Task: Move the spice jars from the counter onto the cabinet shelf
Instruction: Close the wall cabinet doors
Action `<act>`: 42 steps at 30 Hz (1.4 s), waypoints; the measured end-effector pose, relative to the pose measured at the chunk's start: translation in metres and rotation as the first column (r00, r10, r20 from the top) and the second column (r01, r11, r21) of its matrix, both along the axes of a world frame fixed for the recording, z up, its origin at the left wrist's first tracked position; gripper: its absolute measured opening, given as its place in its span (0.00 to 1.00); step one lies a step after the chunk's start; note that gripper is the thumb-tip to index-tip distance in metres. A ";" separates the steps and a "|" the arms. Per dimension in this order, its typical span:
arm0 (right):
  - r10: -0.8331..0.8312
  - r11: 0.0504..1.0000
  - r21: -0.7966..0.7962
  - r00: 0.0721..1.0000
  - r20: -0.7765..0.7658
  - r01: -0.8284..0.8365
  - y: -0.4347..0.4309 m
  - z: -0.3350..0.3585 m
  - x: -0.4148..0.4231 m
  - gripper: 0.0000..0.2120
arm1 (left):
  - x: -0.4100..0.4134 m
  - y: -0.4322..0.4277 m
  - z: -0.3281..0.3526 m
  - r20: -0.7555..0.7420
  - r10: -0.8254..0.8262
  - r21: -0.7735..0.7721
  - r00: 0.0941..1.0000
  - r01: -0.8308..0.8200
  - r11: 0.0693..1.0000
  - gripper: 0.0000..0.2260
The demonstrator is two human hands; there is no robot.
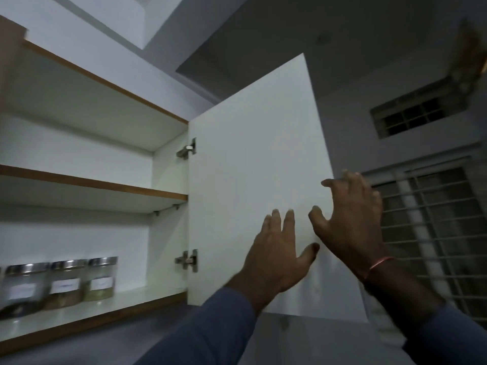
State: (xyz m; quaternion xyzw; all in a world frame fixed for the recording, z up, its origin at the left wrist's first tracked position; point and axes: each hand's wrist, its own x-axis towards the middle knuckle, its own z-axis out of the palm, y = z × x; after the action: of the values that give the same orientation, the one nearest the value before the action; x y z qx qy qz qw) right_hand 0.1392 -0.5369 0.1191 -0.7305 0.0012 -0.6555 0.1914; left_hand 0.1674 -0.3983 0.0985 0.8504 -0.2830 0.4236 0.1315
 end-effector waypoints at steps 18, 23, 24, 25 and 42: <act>0.647 0.747 0.250 0.760 -0.065 -0.616 -0.030 -0.033 0.002 0.18 | -0.025 -0.072 -0.033 -0.042 -0.035 -0.104 0.998 0.031 0.994 0.52; 0.742 0.649 0.214 0.670 0.035 -0.730 0.012 -0.038 -0.031 0.10 | -0.054 -0.036 -0.041 0.012 -0.059 -0.179 0.998 0.060 0.982 0.51; 0.771 0.615 0.191 0.634 0.056 -0.765 0.023 -0.038 -0.037 0.09 | -0.062 -0.024 -0.041 0.009 -0.067 -0.189 0.998 0.067 0.980 0.51; 0.799 0.579 0.164 0.596 0.077 -0.798 0.034 -0.038 -0.042 0.09 | -0.070 -0.013 -0.042 0.011 -0.078 -0.198 0.997 0.079 0.977 0.52; 0.958 0.256 -0.124 0.269 -0.101 -0.959 0.351 -0.061 -0.045 0.36 | -0.162 0.265 -0.075 0.054 0.417 -0.525 0.907 -0.330 0.785 0.20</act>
State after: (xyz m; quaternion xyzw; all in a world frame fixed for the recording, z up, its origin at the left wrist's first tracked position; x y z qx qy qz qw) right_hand 0.0945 -0.1859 0.0582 -0.5969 -0.4928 -0.4020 0.4892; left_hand 0.0049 -0.1335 0.0239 0.7866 0.0022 0.5697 0.2382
